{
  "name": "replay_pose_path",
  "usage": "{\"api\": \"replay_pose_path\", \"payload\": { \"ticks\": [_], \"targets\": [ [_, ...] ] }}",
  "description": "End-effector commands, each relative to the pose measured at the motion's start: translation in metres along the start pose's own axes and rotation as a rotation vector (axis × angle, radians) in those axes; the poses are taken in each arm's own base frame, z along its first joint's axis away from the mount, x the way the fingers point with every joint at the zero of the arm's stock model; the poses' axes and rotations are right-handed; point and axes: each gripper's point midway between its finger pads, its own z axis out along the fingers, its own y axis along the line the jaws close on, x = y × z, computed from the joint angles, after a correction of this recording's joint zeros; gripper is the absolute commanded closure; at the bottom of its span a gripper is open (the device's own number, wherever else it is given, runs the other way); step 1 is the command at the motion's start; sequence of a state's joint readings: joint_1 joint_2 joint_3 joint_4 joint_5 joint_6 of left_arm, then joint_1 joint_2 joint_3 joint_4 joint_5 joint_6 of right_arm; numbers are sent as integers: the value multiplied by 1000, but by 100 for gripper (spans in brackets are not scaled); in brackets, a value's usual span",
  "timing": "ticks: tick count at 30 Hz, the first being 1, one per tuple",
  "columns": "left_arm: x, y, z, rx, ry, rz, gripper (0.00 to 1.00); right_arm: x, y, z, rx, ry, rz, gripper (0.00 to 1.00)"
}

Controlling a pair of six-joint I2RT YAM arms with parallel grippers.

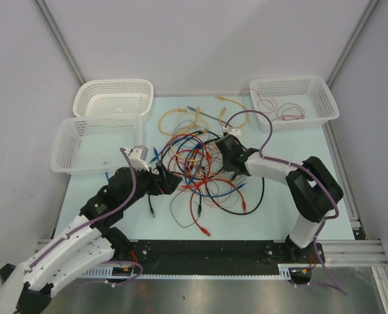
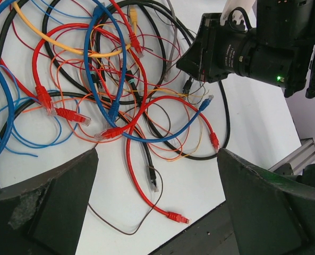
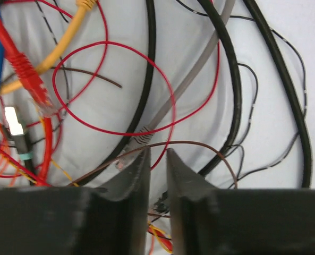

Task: Untangle the cables

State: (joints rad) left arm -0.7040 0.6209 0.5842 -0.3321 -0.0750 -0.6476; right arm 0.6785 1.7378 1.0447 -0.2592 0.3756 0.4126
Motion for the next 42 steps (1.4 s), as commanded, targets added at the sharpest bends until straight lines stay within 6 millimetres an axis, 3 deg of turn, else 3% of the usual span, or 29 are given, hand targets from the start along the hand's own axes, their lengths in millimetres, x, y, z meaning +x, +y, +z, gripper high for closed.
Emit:
{"api": "replay_pose_path", "payload": {
  "ticks": [1, 5, 8, 10, 11, 13, 22, 23, 26, 27, 29, 30, 32, 34, 36, 37, 39, 40, 42],
  "targets": [
    [-2, -4, 6, 13, 1, -11, 0, -15, 12, -3, -46, -53, 12, 87],
    [-4, -6, 9, 14, 2, -3, 0, -31, 19, -24, -87, -102, 23, 100],
    [-8, -8, 8, 15, -7, 4, 0, -49, 27, -47, -146, -156, 43, 100],
    [-11, -8, 7, 15, -14, 6, 0, -76, 37, -86, -235, -249, 72, 100],
    [-13, -9, 7, 15, -20, 11, 0, -95, 38, -116, -286, -318, 98, 100],
    [-16, -10, 5, 16, -29, 15, 0, -114, 45, -151, -348, -390, 105, 100],
    [-31, -20, 3, 47, -84, 12, 0, -188, 24, -315, -529, -670, 170, 100],
    [-33, -21, 4, 48, -88, 11, 1, -205, 19, -344, -556, -720, 184, 100],
    [-42, -30, 5, 76, -108, 10, 0, -221, 18, -376, -579, -748, 147, 100],
    [-48, -38, 5, 105, -122, 14, 0, -236, 14, -406, -615, -798, 156, 100],
    [-57, -47, 6, 142, -152, 14, 0, -241, 18, -409, -614, -778, 135, 100],
    [-60, -54, 6, 167, -157, 13, 0, -250, 15, -428, -637, -813, 147, 100],
    [-69, -63, 7, 207, -188, 10, 0, -256, 16, -437, -652, -820, 143, 100],
    [-68, -70, 10, 243, -183, 14, 0, -267, 11, -465, -688, -872, 155, 100],
    [-69, -72, 12, 246, -181, 13, 0, -272, 11, -469, -686, -877, 150, 100],
    [-67, -71, 16, 238, -171, 14, 0, -278, 4, -489, -700, -917, 162, 100],
    [-65, -72, 17, 245, -160, 26, 1, -286, 0, -502, -705, -949, 170, 100],
    [-67, -79, 16, 283, -170, 33, 0, -290, -6, -519, -722, -988, 183, 100],
    [-68, -87, 18, 344, -196, 52, 0, -293, -2, -526, -759, -988, 188, 100]
  ]
}}
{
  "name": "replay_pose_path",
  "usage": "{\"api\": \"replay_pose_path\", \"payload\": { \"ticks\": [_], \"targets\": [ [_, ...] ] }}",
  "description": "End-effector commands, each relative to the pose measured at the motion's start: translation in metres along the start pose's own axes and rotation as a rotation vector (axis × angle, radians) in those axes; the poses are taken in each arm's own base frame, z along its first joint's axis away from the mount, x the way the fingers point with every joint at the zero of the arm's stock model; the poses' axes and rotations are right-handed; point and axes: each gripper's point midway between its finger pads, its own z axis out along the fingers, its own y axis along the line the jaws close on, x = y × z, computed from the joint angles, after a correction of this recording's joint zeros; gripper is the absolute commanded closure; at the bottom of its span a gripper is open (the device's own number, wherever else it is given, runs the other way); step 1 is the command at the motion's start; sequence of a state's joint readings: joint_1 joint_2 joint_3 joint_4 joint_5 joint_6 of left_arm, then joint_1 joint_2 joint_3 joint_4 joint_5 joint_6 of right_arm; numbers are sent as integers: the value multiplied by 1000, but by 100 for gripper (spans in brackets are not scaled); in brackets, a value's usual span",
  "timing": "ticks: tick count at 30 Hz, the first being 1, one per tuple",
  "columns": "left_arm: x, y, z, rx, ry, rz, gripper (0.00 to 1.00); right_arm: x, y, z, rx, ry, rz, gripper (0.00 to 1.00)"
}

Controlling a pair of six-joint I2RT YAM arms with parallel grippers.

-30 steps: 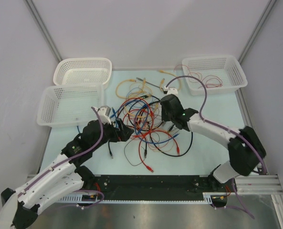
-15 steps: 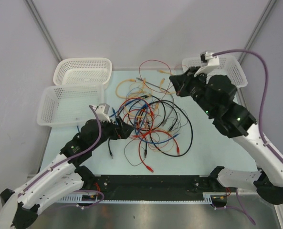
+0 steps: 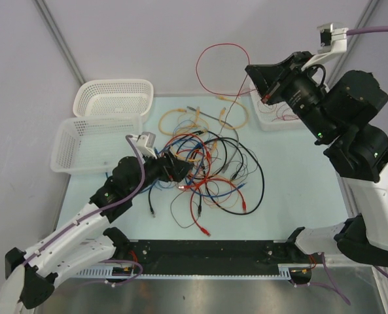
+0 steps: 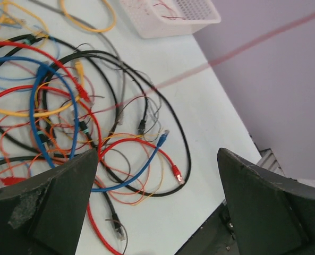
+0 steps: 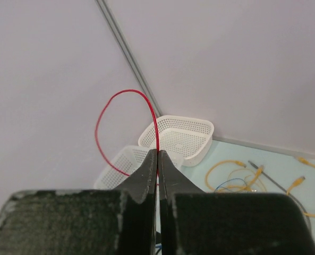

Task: Untangle the cables

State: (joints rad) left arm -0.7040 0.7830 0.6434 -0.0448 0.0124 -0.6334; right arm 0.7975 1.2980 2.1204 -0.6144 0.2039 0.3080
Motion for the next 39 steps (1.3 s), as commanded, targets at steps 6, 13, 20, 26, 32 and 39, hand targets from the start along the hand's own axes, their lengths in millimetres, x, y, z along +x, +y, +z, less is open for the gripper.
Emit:
{"api": "replay_pose_path", "payload": {
  "ticks": [6, 13, 20, 26, 32, 39],
  "targets": [
    [-29, -61, 21, 333, -197, 116, 0, -13, 30, -7, -123, 13, 85, 100],
    [-20, -56, 62, 280, -175, 170, 0, -4, 36, -10, -153, 46, 131, 100],
    [-16, -89, 83, 427, -120, 83, 14, 8, 27, -12, -124, 62, 129, 100],
    [-3, -53, 108, 142, 59, 65, 1, 23, -31, 4, 95, 53, 54, 100],
    [9, 46, 52, -308, 119, 82, 0, 15, -148, 35, 433, -32, 44, 100],
    [-11, 70, -12, -350, -4, 49, 0, -39, -205, 72, 462, -239, 139, 100]
  ]
}}
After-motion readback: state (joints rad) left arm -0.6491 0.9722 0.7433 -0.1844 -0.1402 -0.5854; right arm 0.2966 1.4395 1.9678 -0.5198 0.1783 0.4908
